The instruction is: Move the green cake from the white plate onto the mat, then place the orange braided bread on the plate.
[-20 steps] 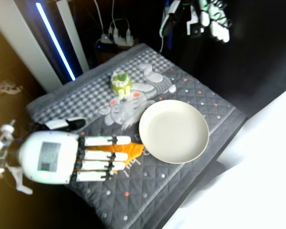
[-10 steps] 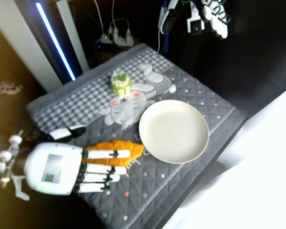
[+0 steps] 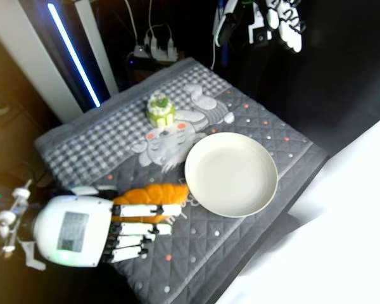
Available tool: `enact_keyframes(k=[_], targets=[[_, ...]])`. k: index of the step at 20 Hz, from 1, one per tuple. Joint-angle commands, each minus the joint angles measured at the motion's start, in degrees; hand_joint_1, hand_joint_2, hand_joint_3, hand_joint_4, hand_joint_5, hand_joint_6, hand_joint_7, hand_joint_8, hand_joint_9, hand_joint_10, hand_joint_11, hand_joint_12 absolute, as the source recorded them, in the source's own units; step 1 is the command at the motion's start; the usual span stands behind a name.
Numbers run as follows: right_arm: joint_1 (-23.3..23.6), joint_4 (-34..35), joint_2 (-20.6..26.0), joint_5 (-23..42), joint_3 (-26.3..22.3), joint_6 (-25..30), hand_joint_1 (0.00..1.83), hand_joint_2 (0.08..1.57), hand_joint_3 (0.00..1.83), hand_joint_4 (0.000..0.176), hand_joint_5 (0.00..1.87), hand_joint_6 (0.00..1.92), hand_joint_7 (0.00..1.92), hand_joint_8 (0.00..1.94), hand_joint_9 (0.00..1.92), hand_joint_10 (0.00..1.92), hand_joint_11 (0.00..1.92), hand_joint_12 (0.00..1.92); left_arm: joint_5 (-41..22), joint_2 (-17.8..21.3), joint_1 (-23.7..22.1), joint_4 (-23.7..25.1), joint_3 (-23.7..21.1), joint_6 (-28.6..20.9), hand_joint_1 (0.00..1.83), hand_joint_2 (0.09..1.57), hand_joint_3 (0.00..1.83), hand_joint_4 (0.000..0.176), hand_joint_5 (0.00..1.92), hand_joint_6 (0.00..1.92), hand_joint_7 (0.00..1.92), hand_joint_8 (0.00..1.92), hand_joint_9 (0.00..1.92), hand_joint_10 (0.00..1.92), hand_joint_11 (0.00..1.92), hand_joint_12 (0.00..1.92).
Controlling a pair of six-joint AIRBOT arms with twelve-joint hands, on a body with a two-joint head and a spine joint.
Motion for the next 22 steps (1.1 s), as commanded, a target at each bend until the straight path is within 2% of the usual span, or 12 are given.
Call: enact_keyframes(k=[1,3,4,5,6,8,11,14,18,19,20,22], targets=[[0.01,0.46,-0.06,0.38,0.26,0.07,1.34,0.78,0.00,0.049,0.08,0.00,0.75,0.00,1.07,0.00,0.54,0.78,-6.73,0.34,-0.41,-1.64,-0.05,-0.04,0.84,0.87,0.01,0.085,0.20,0.01,0.31,0.01,0.35,0.01,0.34,0.04],[0.01,0.26,-0.34,0.31,0.46,0.07,1.42,0.80,0.00,0.019,0.20,0.01,0.77,0.00,0.96,0.00,0.12,0.65,-6.65,0.34,-0.41,-1.64,-0.05,-0.04,0.82,0.88,0.01,0.090,0.19,0.00,0.31,0.01,0.34,0.00,0.33,0.03],[0.01,0.26,-0.43,0.30,0.57,0.07,1.43,0.87,0.01,0.000,0.48,0.03,0.93,0.02,0.89,0.00,0.11,0.66,-6.63,0.34,-0.41,-1.63,-0.05,-0.04,0.85,0.87,0.00,0.086,0.20,0.00,0.32,0.01,0.35,0.01,0.35,0.04],[0.01,0.27,-0.44,0.30,0.61,0.07,1.33,0.98,0.00,0.000,1.01,0.43,1.26,0.41,1.22,0.12,0.76,0.98,-6.64,0.34,-0.41,-1.63,-0.05,-0.04,0.84,0.87,0.00,0.096,0.20,0.00,0.32,0.01,0.35,0.00,0.34,0.04],[0.01,0.29,-0.43,0.31,0.63,0.17,1.31,1.01,0.00,0.000,1.12,0.47,1.27,0.63,1.39,0.11,1.04,0.96,-6.64,0.34,-0.41,-1.63,-0.05,-0.05,0.86,0.88,0.00,0.096,0.20,0.00,0.32,0.01,0.35,0.00,0.35,0.03],[0.01,0.32,-0.42,0.32,0.65,0.37,1.30,1.03,0.01,0.000,1.09,0.60,1.30,0.61,1.50,0.04,1.31,0.65,-6.56,0.22,-0.40,-1.63,-0.05,-0.05,0.84,0.87,0.00,0.103,0.20,0.00,0.32,0.00,0.35,0.00,0.35,0.03],[0.02,0.39,-0.43,0.32,0.76,0.37,1.30,1.04,0.00,0.000,1.04,0.69,1.30,0.61,1.60,0.01,1.45,0.53,-6.62,0.10,-0.40,-1.61,-0.09,-0.05,0.83,0.87,0.00,0.111,0.22,0.01,0.33,0.00,0.37,0.01,0.39,0.04],[0.02,0.53,-0.50,0.33,0.75,0.37,1.30,1.04,0.00,0.000,1.00,0.82,1.33,0.52,1.50,0.00,1.50,0.24,-6.62,0.11,-0.40,-1.61,-0.14,-0.07,0.85,0.87,0.00,0.108,0.22,0.01,0.35,0.01,0.40,0.01,0.41,0.05],[0.02,3.16,-0.31,3.06,0.79,0.37,1.29,1.05,0.00,0.000,0.98,0.89,1.30,0.54,1.46,0.00,1.46,0.21,-6.62,0.14,-0.26,-1.58,-0.15,-0.18,0.81,0.89,0.01,0.105,0.23,0.00,0.35,0.01,0.40,0.01,0.43,0.05],[0.03,4.08,-0.14,4.80,0.78,0.63,1.39,1.00,0.00,0.000,1.06,0.62,1.41,0.19,1.39,0.50,1.47,0.23,-6.62,0.13,-0.23,-1.58,-0.15,-0.18,0.82,0.89,0.01,0.102,0.22,0.00,0.35,0.00,0.40,0.01,0.42,0.04],[0.03,4.93,0.12,6.46,0.75,1.03,1.41,1.00,0.00,0.000,1.07,0.59,1.42,0.12,1.35,0.64,1.40,0.40,-6.63,0.11,-0.21,-1.58,-0.15,-0.17,0.81,0.89,0.01,0.088,0.22,0.00,0.35,0.00,0.39,0.00,0.40,0.03],[0.03,6.16,0.59,8.96,0.51,1.58,1.41,1.01,0.00,0.000,1.06,0.68,1.43,0.03,1.27,0.81,1.23,0.88,-6.66,0.10,-0.16,-1.58,-0.15,-0.16,0.82,0.88,0.00,0.099,0.22,0.00,0.36,0.01,0.41,0.01,0.41,0.04]])
